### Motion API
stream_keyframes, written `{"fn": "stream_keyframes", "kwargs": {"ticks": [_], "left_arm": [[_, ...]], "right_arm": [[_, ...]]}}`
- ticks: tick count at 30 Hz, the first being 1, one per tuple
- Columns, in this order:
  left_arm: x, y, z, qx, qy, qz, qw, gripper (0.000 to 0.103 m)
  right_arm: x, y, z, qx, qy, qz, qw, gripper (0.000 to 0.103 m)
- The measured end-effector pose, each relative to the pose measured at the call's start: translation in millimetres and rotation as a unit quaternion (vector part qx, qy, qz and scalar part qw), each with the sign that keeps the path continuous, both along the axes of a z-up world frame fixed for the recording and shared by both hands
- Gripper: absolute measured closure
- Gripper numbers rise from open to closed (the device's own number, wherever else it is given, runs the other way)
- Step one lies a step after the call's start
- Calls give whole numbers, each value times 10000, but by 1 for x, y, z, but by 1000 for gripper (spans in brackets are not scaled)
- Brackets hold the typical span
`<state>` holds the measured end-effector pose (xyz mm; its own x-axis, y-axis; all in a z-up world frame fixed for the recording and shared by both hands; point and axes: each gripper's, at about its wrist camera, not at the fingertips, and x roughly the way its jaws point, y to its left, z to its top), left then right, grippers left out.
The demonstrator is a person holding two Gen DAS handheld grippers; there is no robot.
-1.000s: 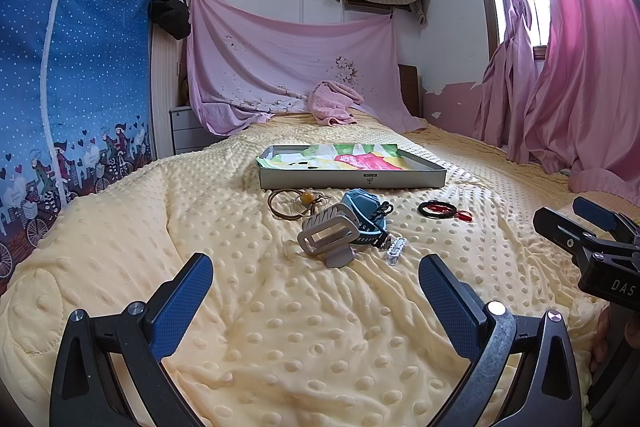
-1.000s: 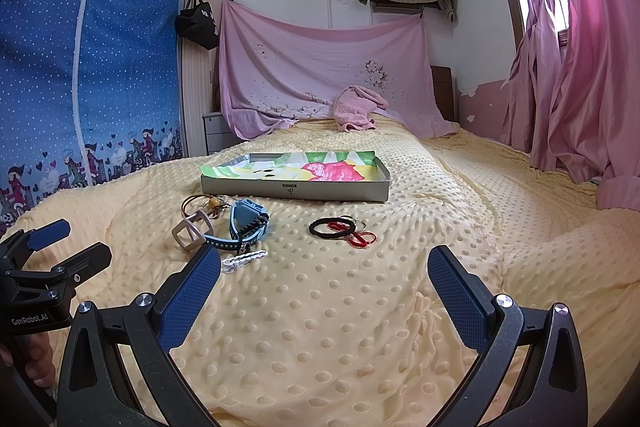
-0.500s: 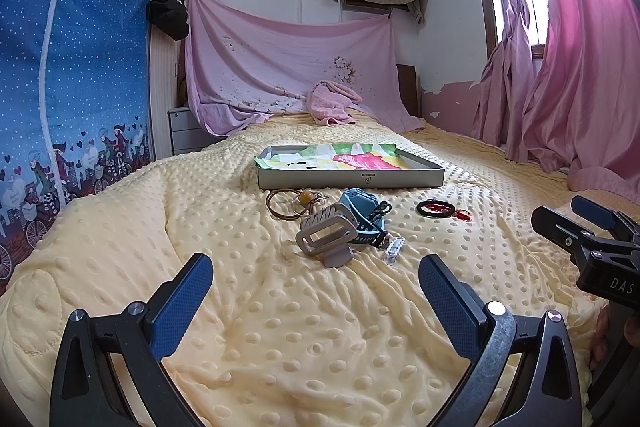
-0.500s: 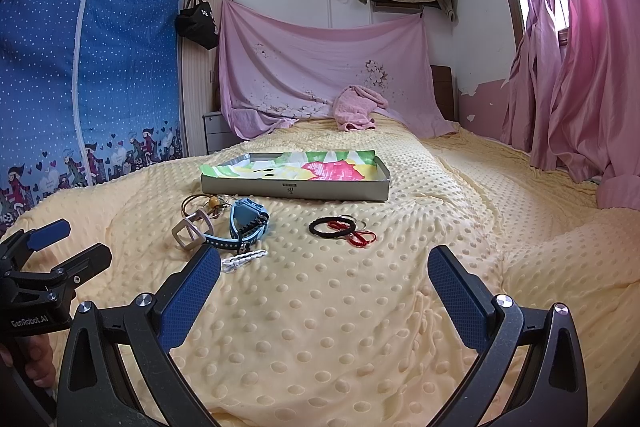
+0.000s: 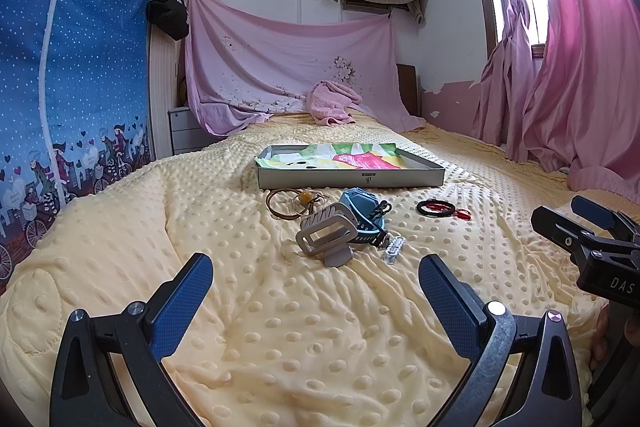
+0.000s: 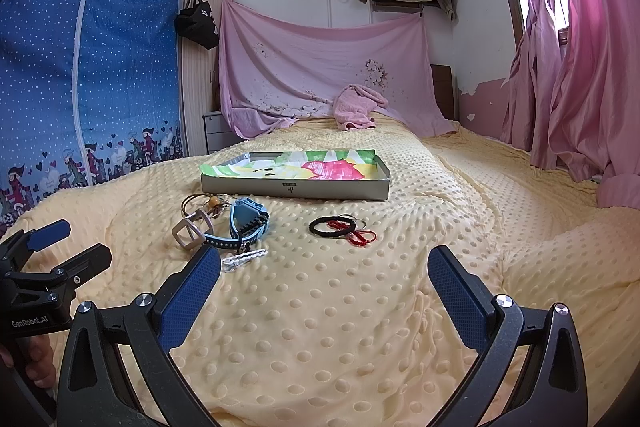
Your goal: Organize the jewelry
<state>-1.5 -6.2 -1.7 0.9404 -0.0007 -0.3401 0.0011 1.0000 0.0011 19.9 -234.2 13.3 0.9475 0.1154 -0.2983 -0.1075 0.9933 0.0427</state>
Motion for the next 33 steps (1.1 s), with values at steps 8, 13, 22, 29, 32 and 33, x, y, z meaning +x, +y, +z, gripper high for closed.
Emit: {"fn": "stream_keyframes", "kwargs": {"ticks": [8,13,22,29,32,33], "left_arm": [[0,0,0,3,0,-3,10000,0],[0,0,0,2,3,2,10000,0],[-2,-2,0,-41,4,-24,10000,0],[9,1,5,-109,34,-85,9999,0],[21,5,10,-140,92,-26,9999,0],[24,7,12,-183,112,-6,9998,0]], "right_arm": [[0,0,0,3,4,-2,10000,1],[0,0,2,2,8,-4,10000,1],[4,2,-2,32,53,-24,10000,1],[12,-3,5,105,202,31,9997,1],[21,-2,10,79,274,44,9996,1],[24,-2,13,57,296,65,9995,1]]}}
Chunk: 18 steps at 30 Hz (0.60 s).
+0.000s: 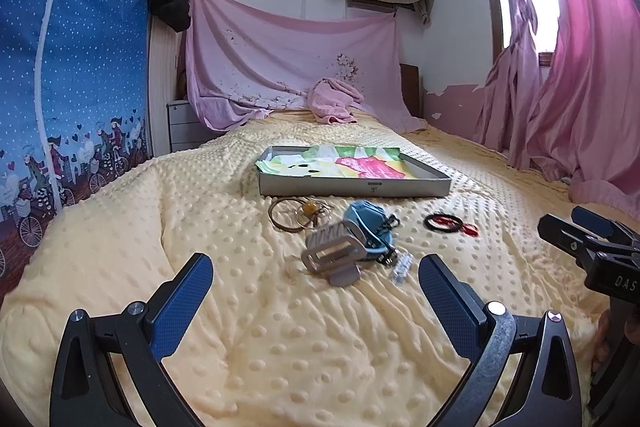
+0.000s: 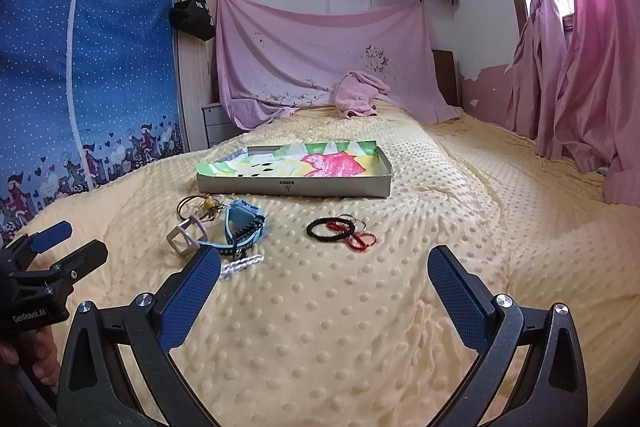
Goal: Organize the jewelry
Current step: 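Grasp the grey claw hair clip with the left tool while the right tool grasps the white link chain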
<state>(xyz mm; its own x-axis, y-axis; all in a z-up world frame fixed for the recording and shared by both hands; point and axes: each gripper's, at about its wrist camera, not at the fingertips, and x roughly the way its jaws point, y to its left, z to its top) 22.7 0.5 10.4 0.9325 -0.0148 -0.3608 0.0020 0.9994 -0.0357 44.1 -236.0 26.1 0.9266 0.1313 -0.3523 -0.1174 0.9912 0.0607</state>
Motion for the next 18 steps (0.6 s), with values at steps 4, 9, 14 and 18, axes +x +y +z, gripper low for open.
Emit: {"fn": "stream_keyframes", "kwargs": {"ticks": [4,9,14,18], "left_arm": [[15,7,6,-92,41,97,9999,0],[35,11,14,-30,3,256,9997,0],[61,26,11,-243,118,331,9991,0],[78,39,-3,-563,400,198,9974,0]], "right_arm": [[12,3,12,-81,-43,33,10000,1],[36,13,26,-12,-101,99,9999,1],[63,26,23,-63,21,280,9996,1],[81,34,7,-77,326,544,9980,7]]}}
